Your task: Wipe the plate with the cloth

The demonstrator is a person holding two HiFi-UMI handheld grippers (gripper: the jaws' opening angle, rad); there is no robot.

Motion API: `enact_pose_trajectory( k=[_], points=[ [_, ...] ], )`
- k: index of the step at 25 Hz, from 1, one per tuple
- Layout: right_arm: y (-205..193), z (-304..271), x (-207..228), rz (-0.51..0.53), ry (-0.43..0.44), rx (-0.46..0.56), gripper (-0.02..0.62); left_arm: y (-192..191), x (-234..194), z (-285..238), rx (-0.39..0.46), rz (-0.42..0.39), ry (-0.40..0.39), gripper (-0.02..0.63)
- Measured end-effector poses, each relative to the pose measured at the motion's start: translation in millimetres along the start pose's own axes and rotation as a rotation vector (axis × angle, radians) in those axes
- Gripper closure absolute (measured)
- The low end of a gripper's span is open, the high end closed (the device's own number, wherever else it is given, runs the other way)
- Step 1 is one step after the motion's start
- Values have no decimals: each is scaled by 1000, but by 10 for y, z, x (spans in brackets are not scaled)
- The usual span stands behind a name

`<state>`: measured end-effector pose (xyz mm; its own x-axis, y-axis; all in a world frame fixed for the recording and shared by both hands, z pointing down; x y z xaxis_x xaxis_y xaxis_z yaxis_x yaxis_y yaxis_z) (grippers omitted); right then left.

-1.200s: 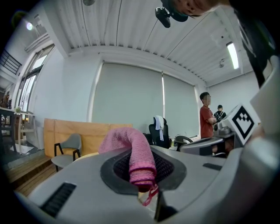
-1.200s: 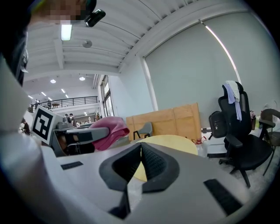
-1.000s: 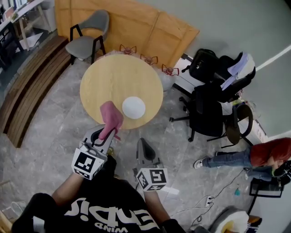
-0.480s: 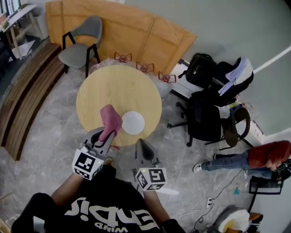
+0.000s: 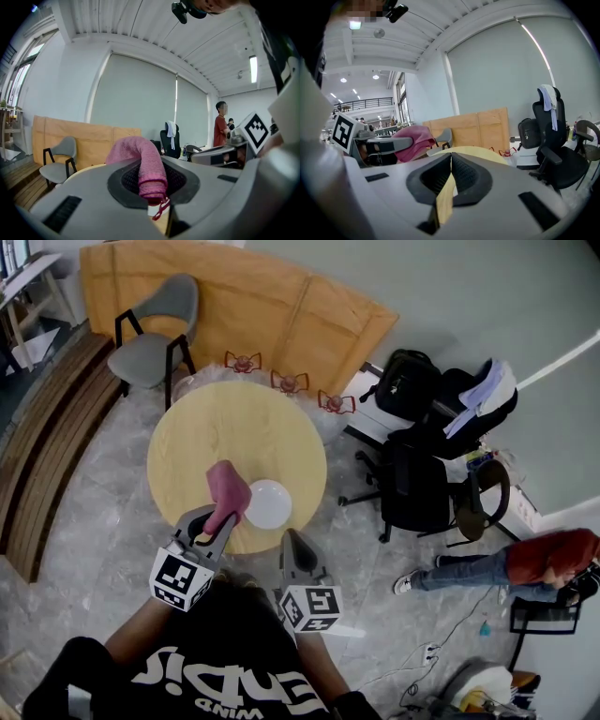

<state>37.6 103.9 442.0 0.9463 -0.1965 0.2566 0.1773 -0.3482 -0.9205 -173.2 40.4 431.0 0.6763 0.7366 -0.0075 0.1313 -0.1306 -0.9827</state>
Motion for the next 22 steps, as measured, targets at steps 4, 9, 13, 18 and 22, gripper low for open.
enact_pose_trajectory(
  k=[4,9,13,18,22],
  points=[
    [13,-73,143,-9,-8,-9,572,8,-5,-135,-7,0,-5,554],
    [-30,-223,397,-5,0,-56,572,-82,-4,-329,-44,11,18,554],
    [-94,-368,710,1,2,-127,572,-170,-11,-513,-98,24,51,554],
    [-297,-581,1143,-52,26,-207,572,-413,-47,-808,-191,91,82,554],
    [-550,-769,1435,-114,69,-300,571,-649,-26,-1029,-295,133,91,554]
  ],
)
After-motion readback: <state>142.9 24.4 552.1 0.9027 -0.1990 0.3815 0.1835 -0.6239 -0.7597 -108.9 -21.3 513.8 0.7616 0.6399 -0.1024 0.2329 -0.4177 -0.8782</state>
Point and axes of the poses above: the fingertips, and each gripper's own axes: z backward along the fingers, x to its right, y out of its top, the point moved 10 cm from there along z, backward along the fingers, and after that the axes turned 5 degrees about -z, right-handed, at the moved point
